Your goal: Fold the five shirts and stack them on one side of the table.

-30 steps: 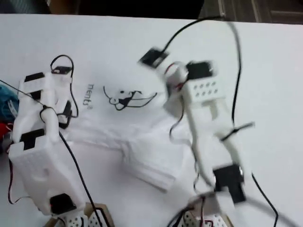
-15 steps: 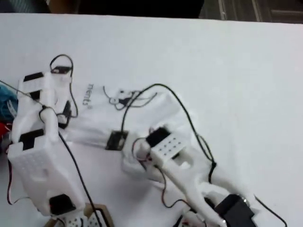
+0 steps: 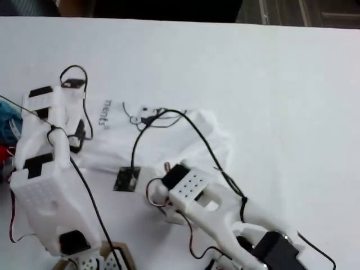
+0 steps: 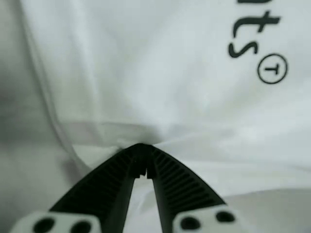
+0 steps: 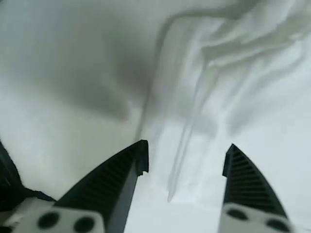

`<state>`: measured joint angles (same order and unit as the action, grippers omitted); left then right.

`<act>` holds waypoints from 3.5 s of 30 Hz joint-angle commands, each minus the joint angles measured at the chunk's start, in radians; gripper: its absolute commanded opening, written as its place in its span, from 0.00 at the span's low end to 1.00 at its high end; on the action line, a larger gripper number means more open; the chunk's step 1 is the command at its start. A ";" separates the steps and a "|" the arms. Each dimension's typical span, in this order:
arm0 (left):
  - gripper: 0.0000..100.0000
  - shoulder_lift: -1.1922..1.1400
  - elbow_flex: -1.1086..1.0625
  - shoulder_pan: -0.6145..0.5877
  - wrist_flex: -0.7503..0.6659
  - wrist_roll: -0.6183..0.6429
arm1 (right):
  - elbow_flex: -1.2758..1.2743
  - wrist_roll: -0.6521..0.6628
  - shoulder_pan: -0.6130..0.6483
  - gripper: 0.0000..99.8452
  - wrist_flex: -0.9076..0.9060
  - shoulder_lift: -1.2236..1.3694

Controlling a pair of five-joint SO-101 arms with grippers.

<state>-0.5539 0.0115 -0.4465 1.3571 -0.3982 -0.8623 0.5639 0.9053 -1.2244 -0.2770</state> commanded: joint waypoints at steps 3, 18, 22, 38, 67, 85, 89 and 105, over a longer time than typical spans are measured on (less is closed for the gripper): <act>0.02 -0.015 0.021 -0.031 -0.040 0.006 | 0.006 -0.011 0.010 0.26 0.041 0.122; 0.02 -0.015 0.021 -0.031 -0.040 0.008 | 0.026 -0.063 0.045 0.29 0.054 0.315; 0.02 -0.015 0.021 -0.031 -0.040 0.008 | 0.060 -0.061 0.042 0.21 0.053 0.380; 0.03 -0.015 0.021 -0.031 -0.040 0.008 | 0.127 -0.058 -0.104 0.02 0.039 0.412; 0.03 -0.015 0.022 -0.031 -0.040 0.008 | 1.026 0.370 -0.407 0.02 -0.403 0.576; 0.03 -0.015 0.022 -0.031 -0.040 0.008 | 1.479 0.350 -0.449 0.20 -0.430 0.897; 0.03 -0.015 0.022 -0.031 -0.040 0.008 | 1.539 0.334 -0.496 0.26 -0.444 0.895; 0.03 -0.015 0.022 -0.031 -0.040 0.008 | 1.152 0.186 -0.418 0.02 -0.481 0.550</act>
<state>-0.5539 0.0115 -0.4480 1.3571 -0.3982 0.3989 0.7557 0.4066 -1.6985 0.4104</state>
